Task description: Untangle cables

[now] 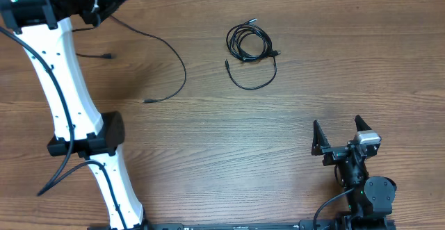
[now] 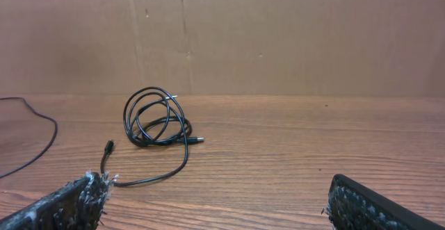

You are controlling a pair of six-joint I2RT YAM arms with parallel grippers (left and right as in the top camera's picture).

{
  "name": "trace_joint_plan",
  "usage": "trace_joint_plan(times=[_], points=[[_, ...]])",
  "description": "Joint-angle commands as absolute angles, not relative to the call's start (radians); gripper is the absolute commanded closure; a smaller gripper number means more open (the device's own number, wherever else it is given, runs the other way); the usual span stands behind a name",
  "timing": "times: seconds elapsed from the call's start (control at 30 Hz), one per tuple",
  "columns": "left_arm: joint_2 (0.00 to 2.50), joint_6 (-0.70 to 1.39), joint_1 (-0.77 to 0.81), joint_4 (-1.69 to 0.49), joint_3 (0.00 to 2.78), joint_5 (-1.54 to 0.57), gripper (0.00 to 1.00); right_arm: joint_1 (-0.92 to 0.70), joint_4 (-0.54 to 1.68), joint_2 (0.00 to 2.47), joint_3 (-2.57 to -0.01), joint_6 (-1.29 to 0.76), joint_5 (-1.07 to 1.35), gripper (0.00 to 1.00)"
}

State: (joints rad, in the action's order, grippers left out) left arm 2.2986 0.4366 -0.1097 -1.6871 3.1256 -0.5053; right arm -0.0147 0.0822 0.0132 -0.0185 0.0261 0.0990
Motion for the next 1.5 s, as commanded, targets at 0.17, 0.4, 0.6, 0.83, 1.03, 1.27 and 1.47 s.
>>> trace_joint_plan(times=[0.17,0.4,0.6,0.83,1.03,1.27,1.47], points=[[2.22,0.413,0.018,-1.69,2.912,-0.187,0.07,-0.013,0.077,0.011,-0.009,0.031,0.094,0.0],[2.128,0.383,0.015,-1.69,2.627,-0.083,0.0,-0.013,0.077,0.011,-0.009,0.031,0.094,0.0],[1.977,0.373,-0.02,-1.69,2.386,-0.034,0.0,-0.013,0.077,0.011,-0.009,0.031,0.094,0.0],[1.802,0.35,-0.018,-1.69,2.149,-0.052,0.0,-0.013,0.077,0.011,-0.009,0.031,0.094,0.0],[1.732,0.345,0.028,-1.69,1.967,-0.074,0.0,-0.013,0.077,0.011,-0.009,0.031,0.094,0.0],[1.732,0.343,0.106,-1.668,1.8,-0.102,0.0,-0.013,0.077,0.011,-0.009,0.031,0.094,0.0],[1.733,0.344,0.155,-1.576,1.689,-0.102,0.0,-0.013,0.077,0.011,-0.009,0.031,0.094,0.0]])
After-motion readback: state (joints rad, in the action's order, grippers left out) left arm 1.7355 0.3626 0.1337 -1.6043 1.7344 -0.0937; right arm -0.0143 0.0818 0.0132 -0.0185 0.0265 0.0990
